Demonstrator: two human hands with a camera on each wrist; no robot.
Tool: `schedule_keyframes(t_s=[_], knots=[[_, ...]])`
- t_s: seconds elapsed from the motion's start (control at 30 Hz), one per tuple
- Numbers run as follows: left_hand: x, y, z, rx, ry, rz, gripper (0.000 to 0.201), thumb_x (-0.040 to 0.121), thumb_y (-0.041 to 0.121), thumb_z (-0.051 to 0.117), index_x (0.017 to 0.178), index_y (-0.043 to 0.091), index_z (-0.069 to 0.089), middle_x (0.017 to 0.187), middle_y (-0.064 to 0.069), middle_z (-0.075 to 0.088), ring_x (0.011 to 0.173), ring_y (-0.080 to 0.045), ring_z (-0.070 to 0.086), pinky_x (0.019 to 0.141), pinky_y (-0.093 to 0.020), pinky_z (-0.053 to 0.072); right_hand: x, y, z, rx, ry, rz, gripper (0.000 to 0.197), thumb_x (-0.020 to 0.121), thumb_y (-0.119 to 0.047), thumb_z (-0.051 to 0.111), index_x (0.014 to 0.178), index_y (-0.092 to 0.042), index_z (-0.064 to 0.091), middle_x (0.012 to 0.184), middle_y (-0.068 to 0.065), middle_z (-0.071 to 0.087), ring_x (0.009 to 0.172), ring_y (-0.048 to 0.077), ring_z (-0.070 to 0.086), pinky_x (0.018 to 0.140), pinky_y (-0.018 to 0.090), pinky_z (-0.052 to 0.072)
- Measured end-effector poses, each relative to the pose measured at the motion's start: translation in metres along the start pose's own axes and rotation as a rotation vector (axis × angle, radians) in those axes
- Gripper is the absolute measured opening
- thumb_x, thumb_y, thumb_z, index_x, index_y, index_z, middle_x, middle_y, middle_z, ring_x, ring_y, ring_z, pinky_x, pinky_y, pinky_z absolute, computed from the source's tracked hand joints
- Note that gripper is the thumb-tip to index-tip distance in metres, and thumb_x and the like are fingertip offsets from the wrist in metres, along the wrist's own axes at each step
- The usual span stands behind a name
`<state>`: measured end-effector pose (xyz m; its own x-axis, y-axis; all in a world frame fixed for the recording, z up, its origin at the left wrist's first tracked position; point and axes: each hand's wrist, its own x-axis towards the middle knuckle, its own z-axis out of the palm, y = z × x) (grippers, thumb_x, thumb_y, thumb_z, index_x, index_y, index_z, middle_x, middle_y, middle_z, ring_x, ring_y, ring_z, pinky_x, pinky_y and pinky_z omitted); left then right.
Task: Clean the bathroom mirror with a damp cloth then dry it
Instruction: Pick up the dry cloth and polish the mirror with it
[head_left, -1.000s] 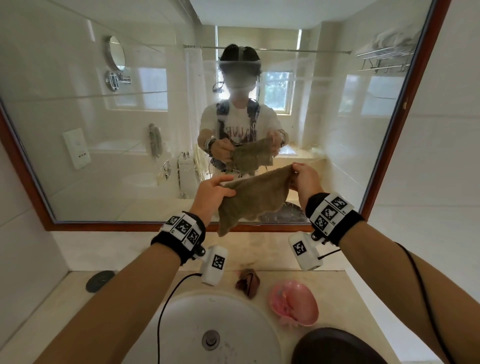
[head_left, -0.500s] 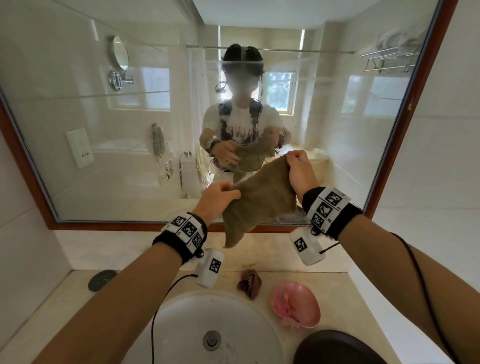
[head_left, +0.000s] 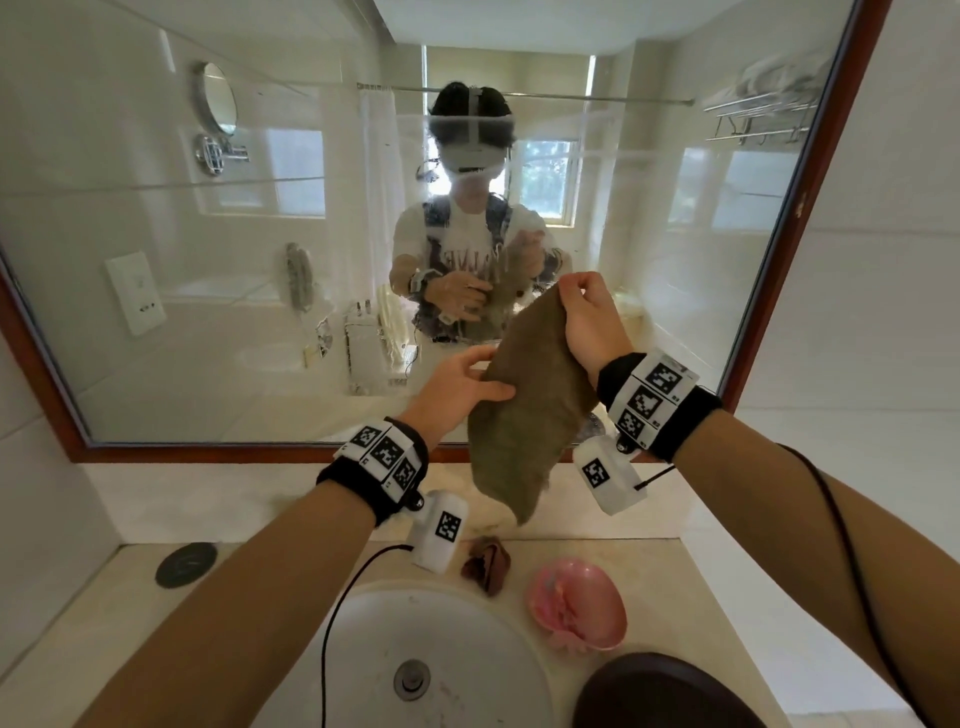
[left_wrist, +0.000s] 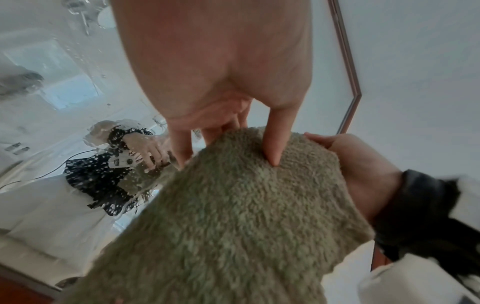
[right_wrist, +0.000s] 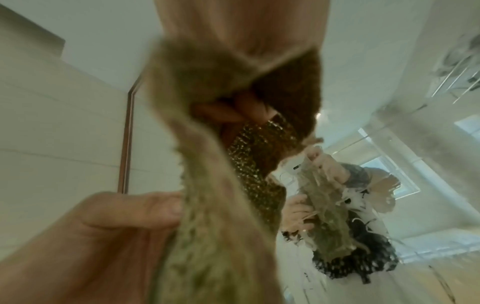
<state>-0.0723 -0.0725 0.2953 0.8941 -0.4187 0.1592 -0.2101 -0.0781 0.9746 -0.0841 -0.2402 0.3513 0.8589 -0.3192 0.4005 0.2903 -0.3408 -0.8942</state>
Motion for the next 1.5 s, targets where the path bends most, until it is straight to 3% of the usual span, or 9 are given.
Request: schedule_keyframes(t_s=[0.3,0.43,0.6,0.9,1.03,1.27,1.37,1.43,1.5], knots=[[-0.009,0.008,0.003,0.122,-0.039,0.014,0.011,0.093,0.013,0.063,0.096,0.019,0.071,0.1,0.002,0.071,0.098,-0.014,0.064,0.09,-0.029,0.045,0.007,0.02,-0.013,-0.17,0.103,0.063,0.03,0.102,-0.037,0.038,0.12,-0.014,0.044,0.106,0.002,0.053,0.1,0.021,0.051,0.086,0.031,0.038],[-0.011,0.013,0.004,0.177,-0.037,0.073,0.013,0.093,0.009,0.061,0.102,0.004,0.071,0.111,-0.016,0.063,0.103,-0.022,0.058,0.087,-0.026,0.043,0.007,0.035,-0.011,-0.26,-0.157,0.169,0.045,0.093,-0.051,0.051,0.126,-0.022,0.043,0.117,0.004,0.053,0.106,0.023,0.053,0.095,0.038,0.044],[-0.012,0.019,0.003,0.116,0.0,0.097,0.018,0.095,0.014,0.061,0.109,0.009,0.07,0.108,-0.008,0.07,0.101,-0.017,0.062,0.085,-0.025,0.045,-0.004,0.036,-0.008,-0.278,-0.293,0.14,0.047,0.096,-0.053,0.043,0.126,-0.017,0.051,0.122,0.003,0.054,0.11,0.02,0.052,0.093,0.034,0.043],[-0.017,0.023,0.009,0.025,0.058,0.083,0.02,0.096,0.016,0.059,0.114,0.013,0.067,0.112,-0.008,0.069,0.105,-0.02,0.063,0.085,-0.029,0.048,-0.02,0.042,-0.015,-0.492,-0.275,0.104,0.06,0.096,-0.062,0.024,0.124,-0.016,0.051,0.117,0.005,0.062,0.105,0.024,0.058,0.097,0.041,0.042],[-0.018,0.024,0.012,-0.019,0.082,0.096,0.023,0.096,0.009,0.058,0.115,0.021,0.063,0.114,-0.003,0.069,0.099,-0.011,0.064,0.077,-0.025,0.046,-0.034,0.048,-0.019,-0.318,-0.254,0.202,0.057,0.096,-0.063,0.024,0.119,-0.016,0.048,0.092,0.009,0.069,0.08,0.024,0.069,0.083,0.04,0.051],[-0.019,0.02,0.017,-0.048,0.12,0.11,0.048,0.089,-0.008,0.059,0.119,0.029,0.054,0.107,0.007,0.067,0.098,-0.007,0.063,0.076,-0.022,0.05,-0.05,0.054,-0.011,-0.072,-0.29,0.365,0.074,0.093,-0.069,0.019,0.133,-0.013,0.044,0.118,0.02,0.063,0.099,0.03,0.066,0.086,0.04,0.054],[-0.021,0.018,0.018,-0.048,0.124,0.113,0.058,0.088,-0.012,0.057,0.122,0.034,0.048,0.111,0.008,0.062,0.101,-0.006,0.06,0.074,-0.021,0.05,-0.055,0.052,-0.006,-0.007,-0.294,0.408,0.07,0.097,-0.064,0.02,0.142,-0.013,0.036,0.122,0.018,0.06,0.092,0.023,0.065,0.067,0.029,0.05],[-0.021,0.016,0.017,-0.056,0.136,0.106,0.066,0.086,-0.015,0.057,0.129,0.034,0.046,0.115,0.006,0.061,0.105,-0.01,0.06,0.078,-0.025,0.052,-0.056,0.053,-0.006,0.099,-0.308,0.451,0.069,0.097,-0.063,0.022,0.145,-0.016,0.032,0.128,0.018,0.059,0.095,0.022,0.064,0.075,0.031,0.051],[-0.023,0.015,0.015,-0.056,0.147,0.094,0.072,0.085,-0.016,0.057,0.138,0.031,0.043,0.119,0.004,0.06,0.109,-0.013,0.059,0.085,-0.032,0.054,-0.056,0.054,-0.004,0.257,-0.316,0.505,0.069,0.095,-0.066,0.027,0.147,-0.021,0.029,0.133,0.018,0.056,0.11,0.028,0.061,0.097,0.042,0.046]])
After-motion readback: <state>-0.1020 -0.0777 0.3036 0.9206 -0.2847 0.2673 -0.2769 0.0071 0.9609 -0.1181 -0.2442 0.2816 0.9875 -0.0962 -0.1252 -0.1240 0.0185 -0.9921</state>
